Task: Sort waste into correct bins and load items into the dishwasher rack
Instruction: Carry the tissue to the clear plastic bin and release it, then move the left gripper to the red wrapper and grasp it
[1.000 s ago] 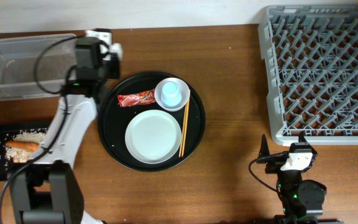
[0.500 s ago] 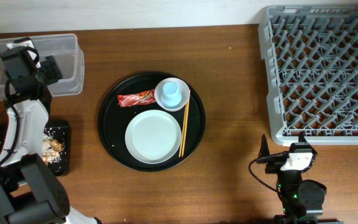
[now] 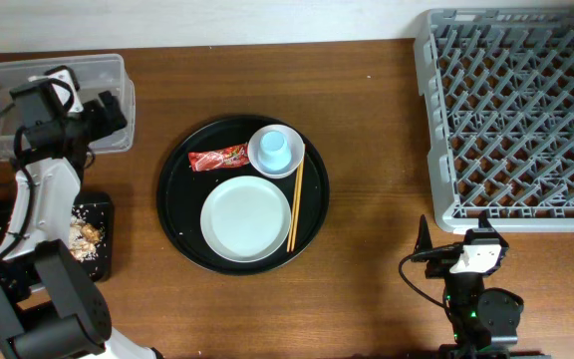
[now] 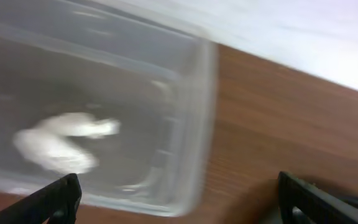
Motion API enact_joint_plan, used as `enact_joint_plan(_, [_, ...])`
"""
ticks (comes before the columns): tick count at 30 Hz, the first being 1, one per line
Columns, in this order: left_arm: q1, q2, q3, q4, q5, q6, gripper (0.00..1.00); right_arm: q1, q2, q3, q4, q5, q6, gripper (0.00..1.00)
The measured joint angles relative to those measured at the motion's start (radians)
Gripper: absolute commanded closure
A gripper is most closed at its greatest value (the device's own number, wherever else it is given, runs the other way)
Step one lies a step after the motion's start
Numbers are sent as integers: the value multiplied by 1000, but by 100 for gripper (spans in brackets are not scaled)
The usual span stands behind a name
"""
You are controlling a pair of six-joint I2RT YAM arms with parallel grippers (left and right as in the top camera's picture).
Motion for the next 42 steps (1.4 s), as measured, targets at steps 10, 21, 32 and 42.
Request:
enact_joint_plan(10, [-58,-51,0,-209,289,-64,1,0,0,0,0,0,-1,2])
enact_joint_plan(21, [-248,-68,0,-482,203,-31,1,0,0,0,0,0,-1,2])
enact_joint_plan(32, [-393,36,0,-412,-85,-76,20,0,0,0,0,0,-1,2])
enact_joint_plan(42, [-394,114,0,-321,-122,-142,32,0,0,0,0,0,0,2])
